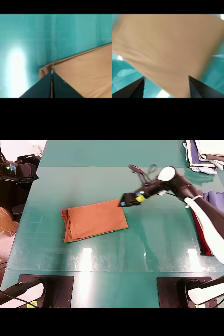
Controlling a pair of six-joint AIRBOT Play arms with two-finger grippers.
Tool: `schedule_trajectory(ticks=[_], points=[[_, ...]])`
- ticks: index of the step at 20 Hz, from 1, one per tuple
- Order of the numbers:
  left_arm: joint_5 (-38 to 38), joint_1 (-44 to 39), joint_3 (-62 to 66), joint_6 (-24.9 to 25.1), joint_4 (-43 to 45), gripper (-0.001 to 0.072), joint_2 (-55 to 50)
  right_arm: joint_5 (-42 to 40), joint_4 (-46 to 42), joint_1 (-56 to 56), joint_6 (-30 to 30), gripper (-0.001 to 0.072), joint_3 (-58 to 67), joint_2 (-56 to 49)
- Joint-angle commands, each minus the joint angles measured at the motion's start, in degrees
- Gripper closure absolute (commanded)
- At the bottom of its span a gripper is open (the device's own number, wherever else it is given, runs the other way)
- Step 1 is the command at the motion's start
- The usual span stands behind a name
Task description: Fold the shirts.
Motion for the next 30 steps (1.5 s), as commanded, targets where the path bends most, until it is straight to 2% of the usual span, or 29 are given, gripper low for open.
schedule_trajectory(ticks=[1, 6, 8, 10, 12, 14, 15, 16, 22, 27, 30], points=[[0.92, 0.02, 0.00, 0.00, -1.92, 0.0679, 0.04, 0.17, 4.92, -7.76, 1.16, 0.0093, -8.41, -1.38], [1.92, 0.02, 0.00, 0.00, -2.78, 0.0679, 0.04, 0.15, 10.58, -3.74, 1.09, 0.0101, -4.26, -10.40], [1.97, 0.02, 0.00, 0.00, -3.58, 0.0679, 0.02, 0.33, 13.57, -0.42, 0.94, 0.0142, -0.22, -14.12], [1.97, 0.02, 0.00, 0.04, -5.27, 0.0679, -0.13, 0.35, 15.15, 3.04, 0.94, 0.0153, 4.26, -17.33], [2.34, 0.02, 0.00, 2.19, -8.26, 0.0680, -0.11, -0.20, 15.43, 6.14, 0.90, 0.0356, 8.74, -19.50], [2.78, 0.02, 0.00, 2.60, -10.80, 0.0680, -0.13, -1.70, 15.23, 8.04, -0.81, 0.0530, 11.87, -19.91], [2.75, 0.00, 0.00, 2.56, -11.41, 0.0680, -0.13, -1.86, 14.58, 8.35, -1.62, 0.0640, 13.51, -19.91], [2.78, -0.46, 0.00, 2.58, -11.50, 0.0680, -0.11, -1.66, 13.57, 8.28, -1.64, 0.0698, 15.12, -19.89], [3.93, -9.46, 0.00, 2.58, -11.50, 0.0680, -0.13, -1.38, 6.45, -1.81, 0.94, 0.0698, 17.97, -11.13], [7.26, -16.35, 0.02, 2.54, -11.54, 0.0680, -0.13, -1.68, -2.45, -21.68, 4.22, 0.0698, 14.84, 1.16], [9.64, -18.73, 0.00, 2.43, -11.58, 0.0680, -0.13, -2.23, -3.67, -34.67, 4.33, 0.0698, 14.71, 5.16]])
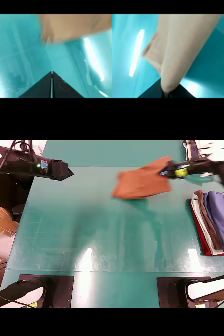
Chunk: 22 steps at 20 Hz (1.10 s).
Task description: Fold the shirts.
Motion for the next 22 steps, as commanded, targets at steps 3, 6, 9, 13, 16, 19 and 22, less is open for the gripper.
schedule_trajectory(ticks=[3, 6, 9, 13, 16, 19, 22], points=[[3.72, -4.00, 0.00, -1.57, -0.33, 0.0680, -0.02, -0.94, -2.99, -22.82, 0.98, 0.0698, -0.46, 5.35], [3.96, -3.98, 0.00, -2.05, -0.94, 0.0680, -0.02, -2.23, -2.54, -30.38, 0.98, 0.0699, -0.46, 5.14], [5.14, -3.98, 0.00, -3.23, -0.94, 0.0680, -0.02, -3.26, -2.49, -33.57, 0.98, 0.0698, 0.55, 5.14], [4.98, -3.98, 0.00, -3.21, -0.94, 0.0680, -0.02, -3.21, -2.58, -33.77, 1.70, 0.0699, 9.42, 5.20], [4.96, -3.98, 0.00, -3.19, -0.94, 0.0680, -0.02, 0.46, -2.75, -34.53, 3.76, 0.0699, 17.14, 5.20], [4.48, -3.98, 0.00, -3.04, -0.94, 0.0679, -0.02, 4.39, -2.64, -36.04, 4.83, 0.0699, 18.10, 7.50], [4.02, -3.98, 0.00, -3.02, -0.92, 0.0679, -0.02, 4.96, -3.02, -38.66, 4.81, 0.0699, 10.54, 13.64]])
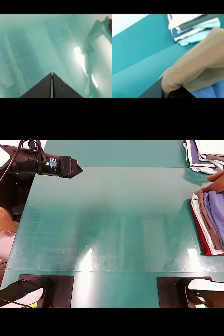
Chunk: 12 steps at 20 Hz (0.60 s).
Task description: Fold the shirts.
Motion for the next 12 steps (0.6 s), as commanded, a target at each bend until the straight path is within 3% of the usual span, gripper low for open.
schedule_trajectory(ticks=[1, 6, 12], points=[[-0.48, -0.02, 0.00, 0.13, 0.04, 0.0680, -0.02, 2.58, -0.31, -3.10, 0.52, 0.0699, -5.88, 5.90], [-0.59, -0.02, 0.00, 0.59, 0.07, 0.0679, -0.02, 7.56, -2.23, -10.49, 0.55, 0.0698, -21.53, 16.39], [-0.55, -0.02, 0.00, 0.63, 0.07, 0.0680, -0.02, 10.60, -17.33, -18.49, 0.57, 0.0695, -43.25, 27.65]])
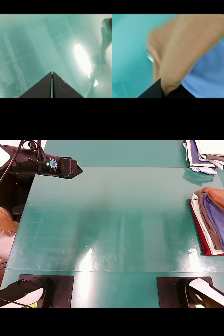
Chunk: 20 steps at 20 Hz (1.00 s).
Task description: Fold the shirts.
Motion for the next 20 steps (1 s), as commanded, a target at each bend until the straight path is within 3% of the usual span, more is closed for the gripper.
schedule_trajectory(ticks=[1, 2, 3, 4, 5, 10, 18, 20], points=[[0.04, -0.02, 0.00, 0.17, 0.04, 0.0679, -0.04, 2.47, -10.01, -4.96, 0.04, 0.0684, -12.31, 6.10], [0.04, -0.02, 0.00, 0.20, 0.04, 0.0679, -0.02, 2.82, -11.72, -6.27, 0.02, 0.0547, -14.58, 6.88], [0.04, -0.02, 0.00, 0.17, 0.02, 0.0679, -0.02, 2.71, -12.50, -7.78, 0.02, 0.0269, -16.63, 7.50], [0.02, -0.02, 0.00, 0.20, 0.04, 0.0680, -0.02, 2.49, -12.61, -8.96, 0.02, 0.0109, -18.05, 7.91], [0.00, -0.02, 0.00, 0.17, 0.02, 0.0679, -0.02, 2.64, -12.52, -9.97, 0.04, 0.0082, -18.53, 8.02], [-0.31, -0.02, 0.00, 0.17, 0.04, 0.0679, -0.04, 0.79, -2.51, -2.71, 0.00, 0.0083, -11.39, 7.98], [0.55, -0.02, 0.02, 0.09, 0.17, 0.0679, 0.00, -2.19, 0.46, 38.73, 0.00, 0.0089, -0.94, 3.63], [1.25, -0.02, 0.02, 0.09, 0.15, 0.0679, -0.02, -2.25, 0.46, 46.56, -0.02, 0.0216, 0.98, 0.98]])
